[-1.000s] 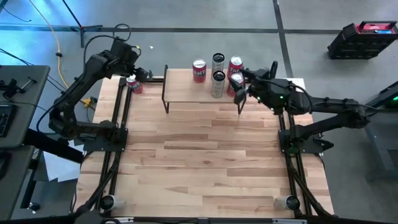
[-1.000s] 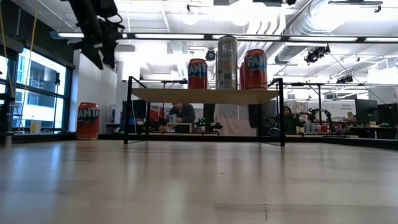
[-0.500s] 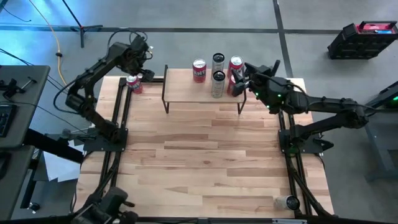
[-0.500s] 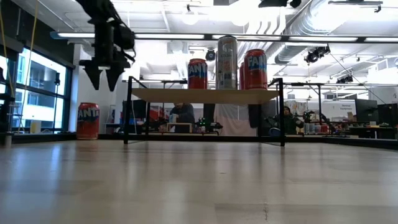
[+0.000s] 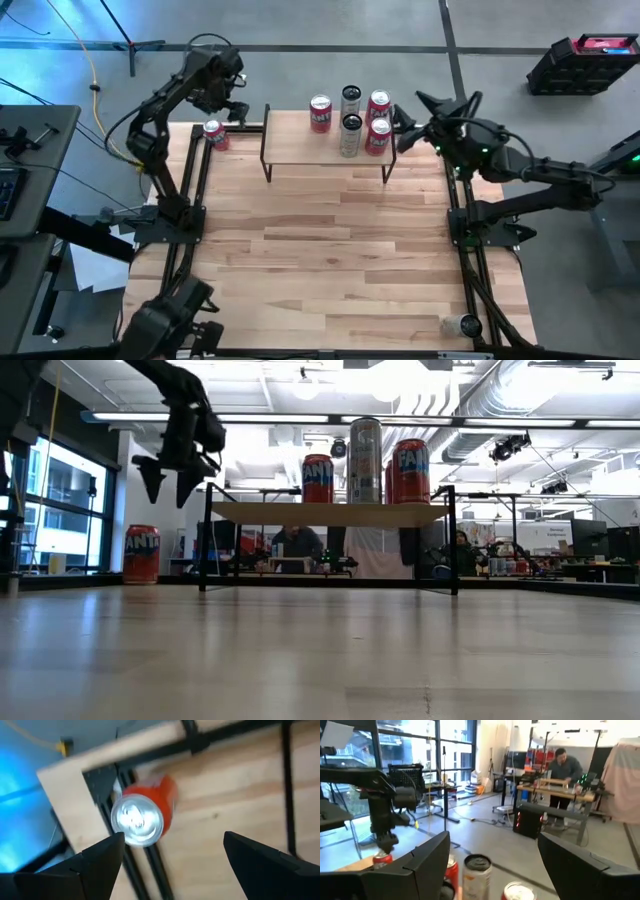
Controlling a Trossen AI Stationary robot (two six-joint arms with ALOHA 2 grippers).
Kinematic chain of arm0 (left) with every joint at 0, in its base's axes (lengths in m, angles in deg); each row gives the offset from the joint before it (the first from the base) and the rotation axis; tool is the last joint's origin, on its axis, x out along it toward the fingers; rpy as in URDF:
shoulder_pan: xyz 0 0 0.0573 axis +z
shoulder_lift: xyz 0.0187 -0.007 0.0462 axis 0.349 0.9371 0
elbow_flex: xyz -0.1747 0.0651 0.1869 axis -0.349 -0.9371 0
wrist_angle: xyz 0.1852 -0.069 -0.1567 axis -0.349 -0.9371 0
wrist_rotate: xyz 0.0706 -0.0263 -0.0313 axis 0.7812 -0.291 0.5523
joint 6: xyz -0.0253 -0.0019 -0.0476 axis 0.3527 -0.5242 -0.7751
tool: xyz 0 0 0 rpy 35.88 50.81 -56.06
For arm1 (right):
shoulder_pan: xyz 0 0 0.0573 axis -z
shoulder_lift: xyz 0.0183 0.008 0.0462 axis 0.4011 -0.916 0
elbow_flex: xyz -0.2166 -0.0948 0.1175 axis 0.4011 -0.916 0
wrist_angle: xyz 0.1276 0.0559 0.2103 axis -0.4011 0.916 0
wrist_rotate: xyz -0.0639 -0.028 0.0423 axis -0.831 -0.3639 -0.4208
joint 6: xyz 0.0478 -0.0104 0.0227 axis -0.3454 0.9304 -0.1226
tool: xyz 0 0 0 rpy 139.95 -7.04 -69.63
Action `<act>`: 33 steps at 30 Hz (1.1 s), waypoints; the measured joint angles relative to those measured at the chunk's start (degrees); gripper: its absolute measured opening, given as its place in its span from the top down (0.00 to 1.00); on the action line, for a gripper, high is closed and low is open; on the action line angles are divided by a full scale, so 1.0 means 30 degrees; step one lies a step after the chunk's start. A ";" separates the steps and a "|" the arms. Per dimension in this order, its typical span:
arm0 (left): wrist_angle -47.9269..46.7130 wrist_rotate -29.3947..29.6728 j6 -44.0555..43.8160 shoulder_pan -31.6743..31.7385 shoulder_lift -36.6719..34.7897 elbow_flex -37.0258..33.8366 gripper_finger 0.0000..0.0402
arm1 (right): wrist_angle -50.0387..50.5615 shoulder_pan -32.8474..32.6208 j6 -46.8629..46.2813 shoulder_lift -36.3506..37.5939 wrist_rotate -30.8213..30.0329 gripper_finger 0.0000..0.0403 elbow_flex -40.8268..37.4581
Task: Place canned beverage on shelf
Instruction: Put the red soda can aligned with the other red soda can on the shelf
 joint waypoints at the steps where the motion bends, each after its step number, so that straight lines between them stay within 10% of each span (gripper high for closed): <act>1: -0.0793 -0.0066 -0.0037 0.0044 0.0581 0.0567 0.17 | -0.0054 0.0000 0.0261 0.0247 0.0007 0.29 0.0000; 33: -0.1604 0.2442 -0.1375 0.0904 0.3259 0.3512 0.13 | 0.5405 0.0038 -0.1008 0.2714 0.0729 0.25 0.0000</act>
